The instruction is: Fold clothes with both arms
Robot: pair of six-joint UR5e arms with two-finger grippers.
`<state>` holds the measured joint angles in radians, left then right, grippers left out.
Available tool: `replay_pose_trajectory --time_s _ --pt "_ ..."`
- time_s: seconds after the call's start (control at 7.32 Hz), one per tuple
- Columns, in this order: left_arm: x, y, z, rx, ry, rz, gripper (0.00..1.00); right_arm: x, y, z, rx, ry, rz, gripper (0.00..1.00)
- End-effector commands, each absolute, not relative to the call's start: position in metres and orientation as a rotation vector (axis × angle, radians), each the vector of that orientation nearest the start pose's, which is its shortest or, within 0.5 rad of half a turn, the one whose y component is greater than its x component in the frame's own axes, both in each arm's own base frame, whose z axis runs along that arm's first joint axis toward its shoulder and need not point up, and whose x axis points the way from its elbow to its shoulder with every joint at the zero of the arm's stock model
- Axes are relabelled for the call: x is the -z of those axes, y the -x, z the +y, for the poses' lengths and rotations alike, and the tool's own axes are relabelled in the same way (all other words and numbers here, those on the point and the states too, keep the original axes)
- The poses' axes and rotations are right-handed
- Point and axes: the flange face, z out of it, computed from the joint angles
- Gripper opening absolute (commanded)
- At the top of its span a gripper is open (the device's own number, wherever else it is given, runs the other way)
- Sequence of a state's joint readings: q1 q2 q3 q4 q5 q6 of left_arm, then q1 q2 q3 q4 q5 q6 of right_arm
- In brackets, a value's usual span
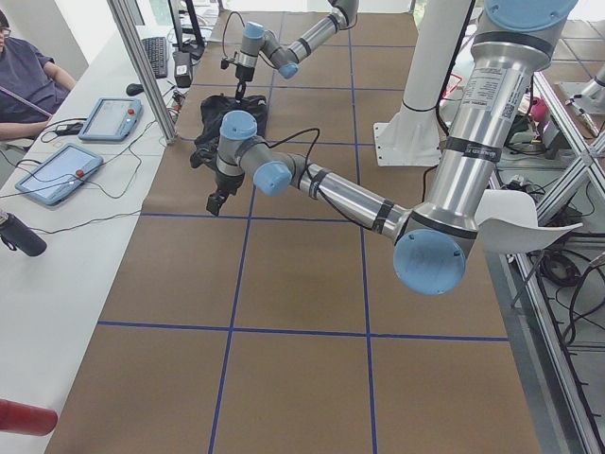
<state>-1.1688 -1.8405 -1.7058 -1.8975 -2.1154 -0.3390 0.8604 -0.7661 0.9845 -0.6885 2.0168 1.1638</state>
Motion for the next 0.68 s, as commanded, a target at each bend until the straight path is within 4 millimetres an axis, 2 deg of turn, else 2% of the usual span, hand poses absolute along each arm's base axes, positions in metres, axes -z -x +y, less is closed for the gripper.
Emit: replay_pose_trajectory --time_s 0.0,0.14,0.41,0.55 --pt "-0.415 -0.161 -0.588 -0.257 -0.476 0.743 1.0 -0.328 0.435 -0.696 -0.16 -0.366 -1.08 0.0" --pt "-0.414 -0.161 -0.588 -0.258 -0.477 0.745 1.0 -0.331 0.426 -0.706 -0.172 -0.428 -1.037 0.0" --pt "-0.409 -0.16 -0.586 -0.261 -0.487 0.748 1.0 -0.322 0.438 -0.736 -0.202 -0.49 -0.958 0.0" --pt "-0.413 -0.157 -0.579 -0.261 -0.483 0.749 1.0 -0.324 0.443 -0.748 -0.218 -0.511 -0.911 0.0"
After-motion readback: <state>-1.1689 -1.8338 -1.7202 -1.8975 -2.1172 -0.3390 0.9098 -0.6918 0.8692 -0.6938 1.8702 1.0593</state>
